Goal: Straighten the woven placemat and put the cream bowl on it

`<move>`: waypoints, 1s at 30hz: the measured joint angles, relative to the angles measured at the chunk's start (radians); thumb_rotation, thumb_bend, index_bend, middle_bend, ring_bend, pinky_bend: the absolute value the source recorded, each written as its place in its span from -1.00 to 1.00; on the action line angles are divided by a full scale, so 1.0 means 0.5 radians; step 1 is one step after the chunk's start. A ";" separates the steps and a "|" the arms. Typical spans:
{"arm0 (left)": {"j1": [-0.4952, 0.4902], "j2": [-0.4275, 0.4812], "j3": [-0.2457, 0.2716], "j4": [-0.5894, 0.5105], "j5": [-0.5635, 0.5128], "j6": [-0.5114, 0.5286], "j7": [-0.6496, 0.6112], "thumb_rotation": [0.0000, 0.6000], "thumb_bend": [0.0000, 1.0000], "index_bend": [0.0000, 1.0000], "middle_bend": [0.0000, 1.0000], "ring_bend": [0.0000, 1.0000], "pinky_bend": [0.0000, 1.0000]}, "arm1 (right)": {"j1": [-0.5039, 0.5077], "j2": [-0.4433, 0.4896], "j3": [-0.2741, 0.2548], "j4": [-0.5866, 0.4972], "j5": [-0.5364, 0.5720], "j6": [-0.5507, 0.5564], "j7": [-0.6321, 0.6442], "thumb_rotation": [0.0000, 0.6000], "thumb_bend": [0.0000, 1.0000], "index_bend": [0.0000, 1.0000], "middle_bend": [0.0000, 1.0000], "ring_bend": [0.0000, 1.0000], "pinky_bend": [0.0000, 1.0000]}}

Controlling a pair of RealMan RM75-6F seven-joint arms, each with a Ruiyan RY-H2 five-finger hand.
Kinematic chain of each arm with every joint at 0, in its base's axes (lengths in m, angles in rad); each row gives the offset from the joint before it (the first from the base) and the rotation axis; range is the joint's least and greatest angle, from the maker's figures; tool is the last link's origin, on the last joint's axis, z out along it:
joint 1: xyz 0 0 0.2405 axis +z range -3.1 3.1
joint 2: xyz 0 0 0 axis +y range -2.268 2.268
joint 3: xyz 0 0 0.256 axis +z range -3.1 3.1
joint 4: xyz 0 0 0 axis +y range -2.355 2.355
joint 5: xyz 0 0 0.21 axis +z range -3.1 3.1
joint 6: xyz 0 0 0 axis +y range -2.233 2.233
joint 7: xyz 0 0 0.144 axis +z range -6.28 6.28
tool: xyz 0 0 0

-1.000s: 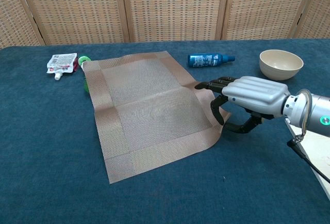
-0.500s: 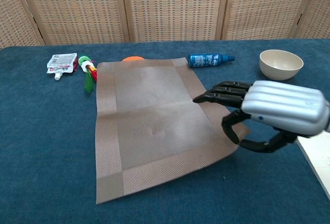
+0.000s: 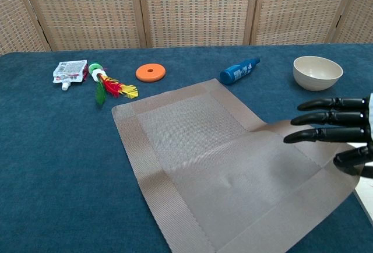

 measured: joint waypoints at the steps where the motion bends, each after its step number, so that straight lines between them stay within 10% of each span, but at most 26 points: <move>1: -0.002 -0.001 -0.003 0.003 -0.008 -0.005 0.001 1.00 -1.00 -1.00 -1.00 -1.00 -1.00 | 0.008 0.003 0.010 0.050 -0.003 0.000 -0.017 1.00 0.21 0.40 -0.71 -1.00 -1.00; 18: -0.032 0.002 -0.044 0.044 -0.108 -0.068 -0.018 1.00 -1.00 -1.00 -1.00 -1.00 -1.00 | 0.188 -0.236 0.101 1.074 0.054 -0.153 0.019 1.00 -0.15 0.32 -0.75 -1.00 -1.00; 24: -0.041 -0.008 -0.031 0.050 -0.087 -0.084 0.000 1.00 -1.00 -1.00 -1.00 -1.00 -1.00 | 0.126 -0.292 0.129 1.315 0.175 -0.134 0.052 1.00 -0.99 -0.92 -1.00 -1.00 -1.00; 30: -0.060 -0.033 -0.023 0.121 -0.006 -0.103 -0.044 1.00 -1.00 -1.00 -1.00 -1.00 -1.00 | -0.062 -0.279 0.305 1.252 0.490 -0.020 0.138 1.00 -1.00 -1.00 -1.00 -1.00 -1.00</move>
